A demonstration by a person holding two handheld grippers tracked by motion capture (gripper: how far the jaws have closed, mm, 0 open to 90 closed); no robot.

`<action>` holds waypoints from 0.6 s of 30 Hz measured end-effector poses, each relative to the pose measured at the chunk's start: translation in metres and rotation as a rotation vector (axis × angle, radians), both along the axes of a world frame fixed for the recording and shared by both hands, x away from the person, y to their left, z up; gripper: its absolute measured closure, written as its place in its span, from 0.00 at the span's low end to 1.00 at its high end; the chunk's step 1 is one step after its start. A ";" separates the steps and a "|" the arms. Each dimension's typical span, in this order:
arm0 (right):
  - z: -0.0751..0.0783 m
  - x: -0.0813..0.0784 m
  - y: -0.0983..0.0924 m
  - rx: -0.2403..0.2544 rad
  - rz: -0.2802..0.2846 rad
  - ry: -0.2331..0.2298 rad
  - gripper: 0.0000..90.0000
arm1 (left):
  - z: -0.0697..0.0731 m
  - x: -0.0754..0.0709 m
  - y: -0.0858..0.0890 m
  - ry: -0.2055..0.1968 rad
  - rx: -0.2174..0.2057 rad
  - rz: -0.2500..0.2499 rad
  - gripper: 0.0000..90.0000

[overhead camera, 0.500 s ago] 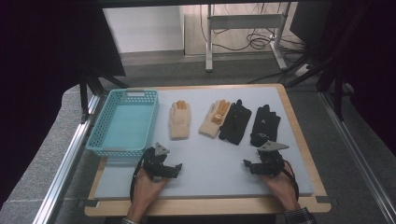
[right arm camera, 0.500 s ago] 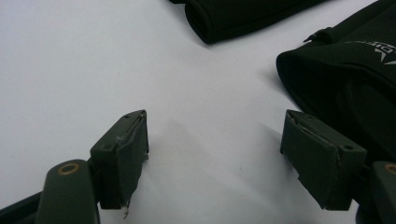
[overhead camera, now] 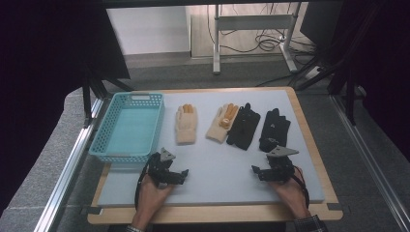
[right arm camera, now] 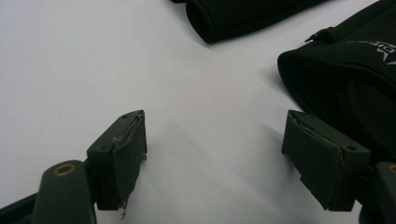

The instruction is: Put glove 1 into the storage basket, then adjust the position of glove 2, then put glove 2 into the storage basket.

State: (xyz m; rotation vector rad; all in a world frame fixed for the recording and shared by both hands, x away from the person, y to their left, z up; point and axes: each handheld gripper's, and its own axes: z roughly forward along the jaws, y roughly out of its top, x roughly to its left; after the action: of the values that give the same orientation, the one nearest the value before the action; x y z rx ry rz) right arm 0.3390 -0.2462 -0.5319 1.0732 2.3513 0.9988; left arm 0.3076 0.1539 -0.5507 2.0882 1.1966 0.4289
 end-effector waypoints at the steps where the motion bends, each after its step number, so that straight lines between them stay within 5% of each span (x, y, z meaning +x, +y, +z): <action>1: 0.000 0.000 0.000 0.001 0.001 0.001 0.24 | 0.000 0.000 0.000 0.000 0.000 0.000 0.04; 18: 0.001 0.000 -0.001 0.008 0.003 0.008 0.23 | 0.000 0.000 0.000 0.000 0.000 0.000 0.04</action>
State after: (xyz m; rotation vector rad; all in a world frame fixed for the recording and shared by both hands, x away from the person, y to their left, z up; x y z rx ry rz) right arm 0.3395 -0.2472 -0.5310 1.0782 2.3578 1.0078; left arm 0.3075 0.1538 -0.5507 2.0874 1.1968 0.4294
